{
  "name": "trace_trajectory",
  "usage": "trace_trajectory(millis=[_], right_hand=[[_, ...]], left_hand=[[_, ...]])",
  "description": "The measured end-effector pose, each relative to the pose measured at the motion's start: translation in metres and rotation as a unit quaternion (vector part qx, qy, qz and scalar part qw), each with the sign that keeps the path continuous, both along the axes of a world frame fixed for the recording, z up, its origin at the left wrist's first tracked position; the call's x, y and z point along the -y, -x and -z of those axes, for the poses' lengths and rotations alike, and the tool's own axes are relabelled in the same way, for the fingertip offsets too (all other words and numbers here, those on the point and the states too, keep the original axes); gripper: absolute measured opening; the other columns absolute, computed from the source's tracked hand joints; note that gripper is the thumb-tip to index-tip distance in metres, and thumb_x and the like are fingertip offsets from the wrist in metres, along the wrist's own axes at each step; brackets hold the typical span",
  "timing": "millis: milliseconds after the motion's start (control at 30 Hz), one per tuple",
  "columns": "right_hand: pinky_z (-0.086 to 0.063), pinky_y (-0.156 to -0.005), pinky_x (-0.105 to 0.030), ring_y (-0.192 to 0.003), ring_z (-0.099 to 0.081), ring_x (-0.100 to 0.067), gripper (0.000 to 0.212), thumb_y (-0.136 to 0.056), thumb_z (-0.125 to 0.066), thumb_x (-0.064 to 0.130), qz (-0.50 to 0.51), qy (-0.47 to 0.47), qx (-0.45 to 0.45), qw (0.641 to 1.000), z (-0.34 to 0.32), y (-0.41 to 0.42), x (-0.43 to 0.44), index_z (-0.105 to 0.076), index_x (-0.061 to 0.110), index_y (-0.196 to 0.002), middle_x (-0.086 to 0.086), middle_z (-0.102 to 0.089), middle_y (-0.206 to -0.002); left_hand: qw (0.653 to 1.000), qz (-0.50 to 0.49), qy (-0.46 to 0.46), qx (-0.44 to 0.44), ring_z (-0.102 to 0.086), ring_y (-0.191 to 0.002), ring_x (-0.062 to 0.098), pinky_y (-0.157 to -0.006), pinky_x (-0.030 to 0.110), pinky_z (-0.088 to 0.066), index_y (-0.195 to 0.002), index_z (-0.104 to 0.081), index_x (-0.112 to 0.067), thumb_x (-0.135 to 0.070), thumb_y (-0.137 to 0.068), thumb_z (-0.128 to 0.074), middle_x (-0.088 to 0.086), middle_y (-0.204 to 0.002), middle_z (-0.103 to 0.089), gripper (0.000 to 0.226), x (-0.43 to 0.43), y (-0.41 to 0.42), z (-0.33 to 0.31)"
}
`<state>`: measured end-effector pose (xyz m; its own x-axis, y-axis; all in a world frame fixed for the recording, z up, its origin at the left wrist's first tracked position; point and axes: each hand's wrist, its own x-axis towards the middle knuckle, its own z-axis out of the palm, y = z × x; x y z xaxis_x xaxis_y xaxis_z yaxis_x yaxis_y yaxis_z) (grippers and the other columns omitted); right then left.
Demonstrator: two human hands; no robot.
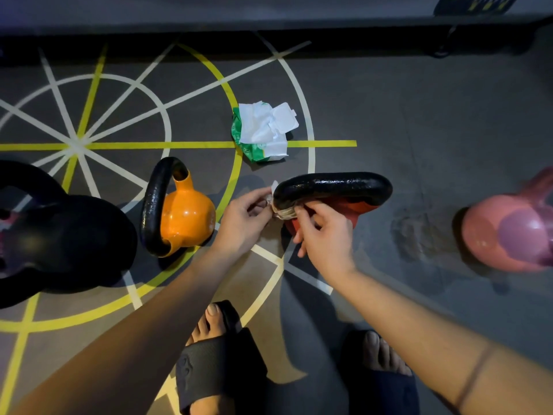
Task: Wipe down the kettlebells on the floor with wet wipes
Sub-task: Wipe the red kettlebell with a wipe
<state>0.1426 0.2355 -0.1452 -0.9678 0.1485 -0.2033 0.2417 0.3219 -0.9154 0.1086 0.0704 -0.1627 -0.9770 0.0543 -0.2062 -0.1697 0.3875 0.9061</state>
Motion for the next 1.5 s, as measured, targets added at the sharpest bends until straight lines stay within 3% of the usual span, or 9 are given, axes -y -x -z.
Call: trace_trajectory(millis=[233, 367, 467, 633, 800, 1000, 1267, 1400, 1500], right_hand=[[-0.049, -0.046, -0.019, -0.039, -0.062, -0.012, 0.025, -0.101, -0.055, 0.013, 0.042, -0.074, 0.028, 0.996, 0.001, 0.012, 0.005, -0.074, 0.017, -0.084, 0.0, -0.065, -0.054], [-0.057, -0.049, -0.029, -0.041, -0.063, -0.013, 0.029, -0.102, -0.053, 0.017, 0.031, -0.132, 0.044, 0.99, 0.004, 0.02, 0.008, -0.07, 0.018, -0.078, -0.001, -0.066, -0.055], [-0.058, -0.055, -0.034, -0.05, -0.066, -0.017, 0.024, -0.1, -0.057, 0.021, -0.01, -0.215, -0.02, 0.976, 0.009, 0.019, 0.006, -0.074, 0.016, -0.084, 0.0, -0.068, -0.061], [-0.032, -0.053, -0.019, -0.047, -0.063, -0.018, 0.004, -0.091, -0.071, 0.016, -0.09, -0.375, -0.17, 0.907, 0.014, -0.014, 0.002, -0.073, 0.018, -0.09, 0.003, -0.066, -0.059], [-0.03, -0.054, -0.02, -0.05, -0.064, -0.025, 0.007, -0.09, -0.073, 0.017, -0.004, -0.344, -0.133, 0.929, 0.004, 0.002, 0.0, -0.077, 0.018, -0.084, -0.002, -0.068, -0.059], [-0.031, -0.065, -0.026, -0.076, -0.068, -0.03, 0.025, -0.099, -0.059, 0.023, -0.032, -0.341, -0.009, 0.939, -0.005, 0.023, 0.006, -0.077, 0.011, -0.088, -0.009, -0.073, -0.078], [-0.035, -0.048, -0.021, -0.046, -0.062, -0.02, 0.002, -0.089, -0.073, 0.017, -0.098, -0.401, -0.177, 0.894, 0.012, -0.004, -0.002, -0.075, 0.017, -0.089, 0.003, -0.065, -0.057], [-0.032, -0.05, -0.02, -0.046, -0.061, -0.018, 0.005, -0.088, -0.075, 0.017, -0.058, -0.371, -0.162, 0.912, 0.015, -0.008, -0.004, -0.078, 0.021, -0.09, 0.004, -0.066, -0.058], [-0.04, -0.055, -0.023, -0.057, -0.064, -0.018, 0.013, -0.097, -0.064, 0.023, -0.034, -0.329, -0.093, 0.939, 0.009, 0.0, -0.003, -0.077, 0.021, -0.099, 0.002, -0.07, -0.067]], left_hand=[[0.999, 0.032, 0.013, -0.024, -0.064, -0.094, 0.025, -0.086, 0.047, -0.058, -0.132, -0.066, -0.018, -0.009, -0.101, -0.06, 0.008, -0.107, -0.061, 0.032, 0.004, 0.002, -0.002], [0.998, 0.053, 0.025, 0.007, -0.064, -0.091, 0.032, -0.075, 0.041, -0.06, -0.124, -0.066, -0.023, -0.004, -0.104, -0.051, 0.009, -0.111, -0.055, 0.032, 0.002, 0.014, -0.004], [0.997, 0.071, 0.032, 0.005, -0.063, -0.084, 0.035, -0.069, 0.055, -0.058, -0.123, -0.069, -0.025, -0.004, -0.104, -0.051, 0.01, -0.109, -0.054, 0.034, 0.001, 0.016, -0.002], [0.997, 0.068, 0.041, 0.003, -0.065, -0.084, 0.027, -0.072, 0.057, -0.058, -0.123, -0.07, -0.02, -0.007, -0.104, -0.052, 0.007, -0.109, -0.056, 0.029, 0.002, 0.019, 0.001], [0.991, 0.064, 0.105, -0.051, -0.061, -0.097, 0.018, -0.086, 0.025, -0.049, -0.122, -0.072, -0.009, -0.007, -0.102, -0.056, 0.006, -0.102, -0.062, 0.026, 0.001, 0.009, 0.002], [0.997, -0.034, 0.056, -0.042, -0.064, -0.074, 0.003, -0.071, 0.021, -0.055, -0.123, -0.071, -0.009, -0.011, -0.101, -0.061, 0.004, -0.095, -0.062, 0.024, -0.001, -0.028, 0.0], [0.992, -0.032, 0.099, -0.069, -0.063, -0.081, 0.002, -0.07, 0.007, -0.044, -0.114, -0.073, -0.01, -0.012, -0.101, -0.06, 0.006, -0.1, -0.067, 0.018, -0.005, -0.003, -0.005], [0.98, -0.019, 0.155, -0.123, -0.057, -0.084, 0.004, -0.076, 0.002, -0.04, -0.117, -0.073, -0.01, -0.011, -0.101, -0.061, 0.002, -0.099, -0.064, 0.02, -0.008, -0.01, -0.006], [0.984, -0.065, 0.128, -0.102, -0.063, -0.08, 0.004, -0.073, 0.014, -0.052, -0.118, -0.073, -0.012, -0.016, -0.101, -0.062, 0.0, -0.095, -0.065, 0.02, -0.013, -0.027, -0.003]])
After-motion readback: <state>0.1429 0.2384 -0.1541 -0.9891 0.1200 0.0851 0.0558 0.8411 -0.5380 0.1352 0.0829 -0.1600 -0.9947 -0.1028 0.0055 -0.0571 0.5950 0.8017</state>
